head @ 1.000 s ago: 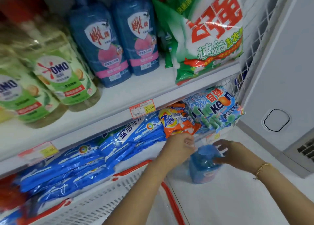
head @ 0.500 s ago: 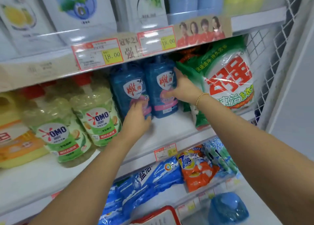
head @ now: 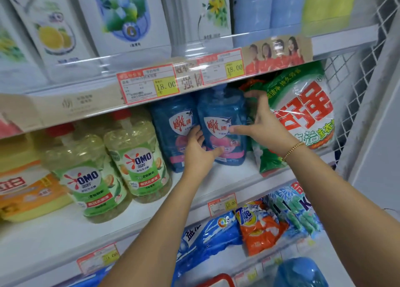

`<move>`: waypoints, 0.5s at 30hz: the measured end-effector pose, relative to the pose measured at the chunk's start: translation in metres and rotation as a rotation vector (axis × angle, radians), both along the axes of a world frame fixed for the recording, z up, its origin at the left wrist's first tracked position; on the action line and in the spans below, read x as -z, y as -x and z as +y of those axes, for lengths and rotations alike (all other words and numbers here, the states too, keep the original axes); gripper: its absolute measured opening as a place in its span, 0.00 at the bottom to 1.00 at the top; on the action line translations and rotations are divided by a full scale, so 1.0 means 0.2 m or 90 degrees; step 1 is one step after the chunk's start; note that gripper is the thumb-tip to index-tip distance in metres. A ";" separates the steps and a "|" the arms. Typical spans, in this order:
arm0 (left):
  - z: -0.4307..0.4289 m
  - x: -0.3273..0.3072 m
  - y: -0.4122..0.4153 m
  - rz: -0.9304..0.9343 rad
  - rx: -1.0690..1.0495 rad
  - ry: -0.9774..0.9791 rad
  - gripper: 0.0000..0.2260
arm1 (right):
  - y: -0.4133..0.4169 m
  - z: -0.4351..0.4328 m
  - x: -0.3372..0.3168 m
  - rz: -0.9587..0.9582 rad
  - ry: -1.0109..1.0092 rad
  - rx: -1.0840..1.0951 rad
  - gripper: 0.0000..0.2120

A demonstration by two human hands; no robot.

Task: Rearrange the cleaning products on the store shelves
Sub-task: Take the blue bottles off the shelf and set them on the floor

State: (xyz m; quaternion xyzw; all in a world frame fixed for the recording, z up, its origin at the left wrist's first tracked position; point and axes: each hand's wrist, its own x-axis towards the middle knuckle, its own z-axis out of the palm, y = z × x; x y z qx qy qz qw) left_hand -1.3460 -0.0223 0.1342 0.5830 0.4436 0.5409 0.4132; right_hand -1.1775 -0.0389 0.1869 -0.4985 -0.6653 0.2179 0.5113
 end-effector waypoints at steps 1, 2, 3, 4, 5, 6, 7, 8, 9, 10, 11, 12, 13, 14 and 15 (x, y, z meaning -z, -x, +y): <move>-0.02 -0.01 -0.01 0.012 0.001 -0.004 0.37 | 0.01 -0.02 0.00 0.014 -0.008 0.013 0.41; -0.04 -0.03 -0.02 0.032 0.004 -0.013 0.40 | 0.02 -0.04 0.00 0.014 -0.018 0.034 0.45; -0.07 -0.04 -0.02 0.054 0.010 -0.023 0.42 | 0.03 -0.05 -0.01 0.002 -0.028 0.058 0.48; -0.08 -0.05 -0.02 0.077 0.019 -0.040 0.43 | 0.03 -0.06 -0.02 -0.020 -0.034 0.079 0.51; -0.10 -0.06 -0.02 0.099 0.030 -0.053 0.42 | 0.03 -0.08 -0.03 -0.041 -0.031 0.088 0.52; -0.11 -0.07 -0.02 0.116 0.038 -0.062 0.41 | 0.02 -0.10 -0.04 -0.049 -0.025 0.085 0.52; -0.12 -0.08 -0.01 0.131 0.040 -0.066 0.41 | 0.01 -0.13 -0.05 -0.042 -0.022 0.077 0.51; -0.13 -0.09 -0.01 0.144 0.045 -0.063 0.43 | -0.01 -0.16 -0.05 -0.020 -0.018 0.071 0.49; -0.14 -0.11 0.00 0.155 0.054 -0.053 0.44 | -0.02 -0.20 -0.05 0.007 -0.013 0.065 0.47; -0.16 -0.12 0.00 0.163 0.064 -0.043 0.45 | -0.03 -0.23 -0.05 0.026 -0.012 0.059 0.46; -0.16 -0.13 0.01 0.173 0.078 -0.032 0.43 | -0.03 -0.25 -0.05 0.033 -0.013 0.055 0.45; -0.18 -0.14 0.02 0.182 0.094 -0.020 0.40 | -0.02 -0.27 -0.05 0.036 -0.010 0.052 0.45; -0.18 -0.16 0.04 0.190 0.107 -0.005 0.37 | -0.01 -0.28 -0.05 0.031 -0.008 0.044 0.45; -0.18 -0.19 0.05 0.194 0.113 0.007 0.33 | 0.02 -0.28 -0.06 0.020 -0.008 0.033 0.45; -0.17 -0.22 0.07 0.197 0.119 0.011 0.32 | 0.04 -0.29 -0.08 0.012 -0.007 0.019 0.45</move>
